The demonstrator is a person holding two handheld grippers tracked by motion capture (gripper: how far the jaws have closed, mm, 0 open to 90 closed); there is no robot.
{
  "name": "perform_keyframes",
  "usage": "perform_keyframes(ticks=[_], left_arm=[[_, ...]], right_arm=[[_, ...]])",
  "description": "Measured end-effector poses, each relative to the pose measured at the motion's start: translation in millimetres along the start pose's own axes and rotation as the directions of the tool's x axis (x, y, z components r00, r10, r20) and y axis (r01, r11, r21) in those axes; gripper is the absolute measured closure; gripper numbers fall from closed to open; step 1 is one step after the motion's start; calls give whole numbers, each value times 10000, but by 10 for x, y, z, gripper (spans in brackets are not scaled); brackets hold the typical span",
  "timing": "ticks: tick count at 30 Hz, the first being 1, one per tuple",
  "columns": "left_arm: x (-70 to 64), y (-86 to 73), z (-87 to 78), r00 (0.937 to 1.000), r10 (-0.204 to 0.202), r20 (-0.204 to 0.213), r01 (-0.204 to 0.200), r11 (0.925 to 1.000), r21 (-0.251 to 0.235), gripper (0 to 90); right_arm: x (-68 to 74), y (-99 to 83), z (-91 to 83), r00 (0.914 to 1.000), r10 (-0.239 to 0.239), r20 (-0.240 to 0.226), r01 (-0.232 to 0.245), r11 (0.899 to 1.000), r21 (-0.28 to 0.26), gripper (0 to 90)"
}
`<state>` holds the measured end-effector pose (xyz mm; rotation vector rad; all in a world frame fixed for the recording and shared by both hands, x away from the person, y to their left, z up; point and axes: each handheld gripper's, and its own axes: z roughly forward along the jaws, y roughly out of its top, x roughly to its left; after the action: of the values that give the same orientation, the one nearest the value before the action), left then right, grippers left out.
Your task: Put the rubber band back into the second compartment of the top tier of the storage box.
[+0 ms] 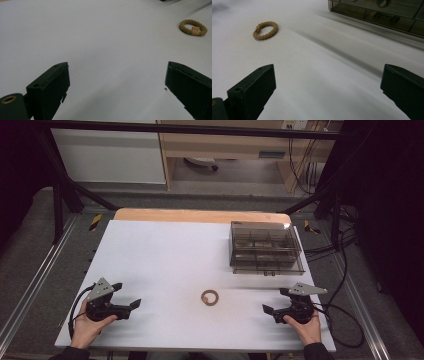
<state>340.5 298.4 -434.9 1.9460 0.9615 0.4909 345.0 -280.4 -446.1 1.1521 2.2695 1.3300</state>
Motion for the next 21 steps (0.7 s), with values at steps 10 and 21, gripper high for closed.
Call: perform_keyframes(ticks=[10, 21], left_arm=[[1, -14, 19, 10000, 47, -10, -47, 9998, 179, 51], [1, -20, 38, 10000, 48, 18, -48, 9995, 302, 45]], right_arm=[[7, 1, 1, 10000, 80, -31, -80, 10000, -7, 7], [50, 35, 41, 9999, 85, -104, -85, 9999, 60, 7]])
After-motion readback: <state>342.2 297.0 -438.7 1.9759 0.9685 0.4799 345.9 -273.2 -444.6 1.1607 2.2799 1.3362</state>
